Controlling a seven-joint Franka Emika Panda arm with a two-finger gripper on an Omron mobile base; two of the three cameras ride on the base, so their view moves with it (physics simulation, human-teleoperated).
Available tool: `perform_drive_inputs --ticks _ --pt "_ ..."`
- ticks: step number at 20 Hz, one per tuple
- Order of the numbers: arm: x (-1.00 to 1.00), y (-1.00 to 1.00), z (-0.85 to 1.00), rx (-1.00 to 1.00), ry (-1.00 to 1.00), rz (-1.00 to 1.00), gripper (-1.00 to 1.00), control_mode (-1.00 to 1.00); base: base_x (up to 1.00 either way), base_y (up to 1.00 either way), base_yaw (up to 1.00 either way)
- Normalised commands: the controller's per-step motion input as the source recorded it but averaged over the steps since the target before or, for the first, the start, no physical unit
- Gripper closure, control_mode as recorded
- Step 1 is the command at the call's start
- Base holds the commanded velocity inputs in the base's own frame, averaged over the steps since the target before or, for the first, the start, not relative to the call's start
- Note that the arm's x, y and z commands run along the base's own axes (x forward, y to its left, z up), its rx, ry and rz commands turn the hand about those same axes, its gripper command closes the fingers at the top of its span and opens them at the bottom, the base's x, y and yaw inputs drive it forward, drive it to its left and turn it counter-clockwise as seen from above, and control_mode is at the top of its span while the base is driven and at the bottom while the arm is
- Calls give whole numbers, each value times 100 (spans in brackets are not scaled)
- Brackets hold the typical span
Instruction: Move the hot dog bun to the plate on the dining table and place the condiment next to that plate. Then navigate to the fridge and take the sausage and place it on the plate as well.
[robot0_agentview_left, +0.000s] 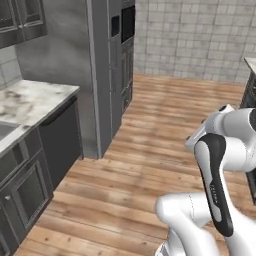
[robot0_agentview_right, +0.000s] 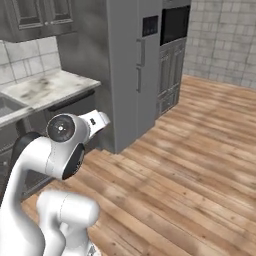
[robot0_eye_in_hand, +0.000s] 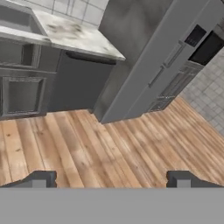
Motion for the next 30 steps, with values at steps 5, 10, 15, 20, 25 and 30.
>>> perform_drive_inputs --ticks 5,10,15,20,25,30 --pt "0 0 0 0 0 0 -100 100 100 0 19" --pt "0 0 0 0 0 0 -100 100 100 -3 29" --pt "0 0 0 0 0 0 -100 100 100 -26 39" --pt "0 0 0 0 0 0 -100 100 99 -47 40" --pt "0 0 0 0 0 0 -100 100 84 -59 37" --pt "0 0 0 0 0 0 -100 100 79 -62 38"
